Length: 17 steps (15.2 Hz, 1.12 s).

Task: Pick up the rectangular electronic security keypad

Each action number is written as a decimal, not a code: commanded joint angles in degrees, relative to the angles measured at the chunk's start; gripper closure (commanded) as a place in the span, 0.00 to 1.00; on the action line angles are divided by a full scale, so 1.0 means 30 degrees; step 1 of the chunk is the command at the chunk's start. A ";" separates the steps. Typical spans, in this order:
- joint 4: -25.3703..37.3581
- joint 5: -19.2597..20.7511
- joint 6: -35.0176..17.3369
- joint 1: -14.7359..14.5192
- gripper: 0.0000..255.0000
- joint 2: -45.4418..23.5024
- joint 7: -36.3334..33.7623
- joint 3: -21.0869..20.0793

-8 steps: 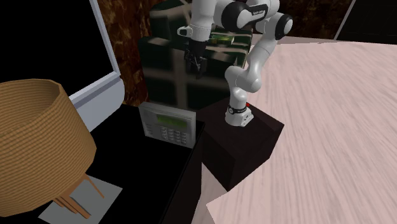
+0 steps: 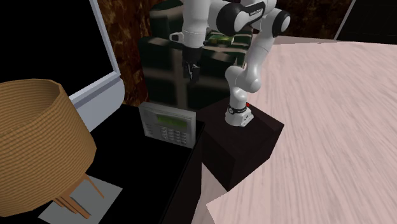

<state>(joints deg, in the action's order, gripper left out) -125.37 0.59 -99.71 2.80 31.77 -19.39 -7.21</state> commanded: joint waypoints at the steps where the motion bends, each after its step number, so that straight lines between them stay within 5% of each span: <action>1: 0.1329 -0.0352 -0.0057 0.0228 0.00 -0.1542 -0.2023 -0.0733; 15: 1.3101 0.0133 0.1110 0.0843 0.00 -1.2822 -1.3771 -0.2890; 17: 1.2435 0.0096 0.0555 0.0839 0.00 -1.2707 -1.3747 -0.2851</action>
<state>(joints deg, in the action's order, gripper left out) -87.98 0.88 -97.59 5.30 -5.99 -60.11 -15.81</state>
